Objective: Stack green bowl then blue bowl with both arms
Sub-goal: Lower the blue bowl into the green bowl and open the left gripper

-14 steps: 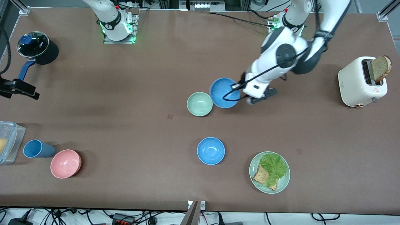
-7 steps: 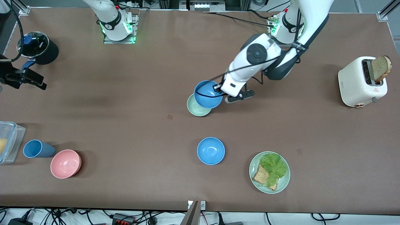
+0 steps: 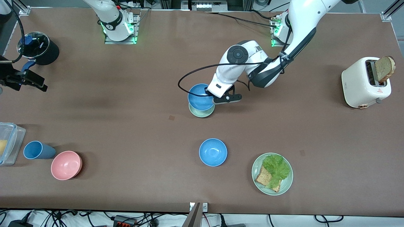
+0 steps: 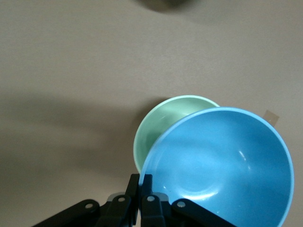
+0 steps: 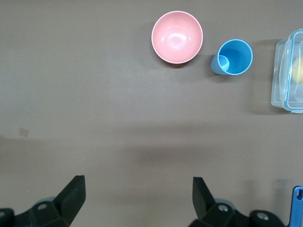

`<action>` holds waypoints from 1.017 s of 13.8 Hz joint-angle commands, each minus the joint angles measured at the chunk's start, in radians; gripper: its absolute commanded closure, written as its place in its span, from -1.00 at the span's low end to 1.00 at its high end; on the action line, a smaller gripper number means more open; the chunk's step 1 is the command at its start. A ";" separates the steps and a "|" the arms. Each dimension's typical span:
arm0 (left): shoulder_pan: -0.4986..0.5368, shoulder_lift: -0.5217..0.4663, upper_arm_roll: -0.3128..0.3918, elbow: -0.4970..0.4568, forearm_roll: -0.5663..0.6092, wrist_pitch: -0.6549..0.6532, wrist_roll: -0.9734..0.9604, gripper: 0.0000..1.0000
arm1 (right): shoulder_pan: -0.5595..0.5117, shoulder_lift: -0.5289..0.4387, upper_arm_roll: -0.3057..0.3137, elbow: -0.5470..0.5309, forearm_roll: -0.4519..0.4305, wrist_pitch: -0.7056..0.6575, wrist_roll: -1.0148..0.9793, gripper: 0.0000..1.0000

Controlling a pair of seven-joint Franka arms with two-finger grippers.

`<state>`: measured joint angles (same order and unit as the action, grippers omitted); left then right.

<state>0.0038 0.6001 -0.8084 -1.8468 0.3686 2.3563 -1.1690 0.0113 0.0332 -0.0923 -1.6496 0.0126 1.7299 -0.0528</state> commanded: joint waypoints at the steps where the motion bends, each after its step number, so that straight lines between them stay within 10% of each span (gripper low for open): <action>1: -0.030 0.036 0.035 0.049 0.065 -0.006 0.034 0.95 | 0.001 -0.006 0.005 -0.002 -0.008 0.007 -0.016 -1.00; 5: -0.031 0.070 0.037 0.070 0.069 -0.008 0.048 0.87 | -0.007 -0.006 0.009 -0.004 -0.008 0.007 -0.018 -1.00; 8: -0.015 0.072 0.035 0.092 0.062 -0.022 0.043 -0.07 | -0.019 0.001 0.016 -0.004 -0.006 0.007 -0.015 -1.00; 14: 0.031 0.003 -0.006 0.097 0.062 -0.116 0.037 -0.24 | -0.048 -0.003 0.065 -0.002 -0.006 0.005 -0.009 -1.00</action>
<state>0.0061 0.6507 -0.7763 -1.7618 0.4139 2.3080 -1.1364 -0.0104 0.0357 -0.0551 -1.6497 0.0126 1.7307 -0.0539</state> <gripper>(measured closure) 0.379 0.000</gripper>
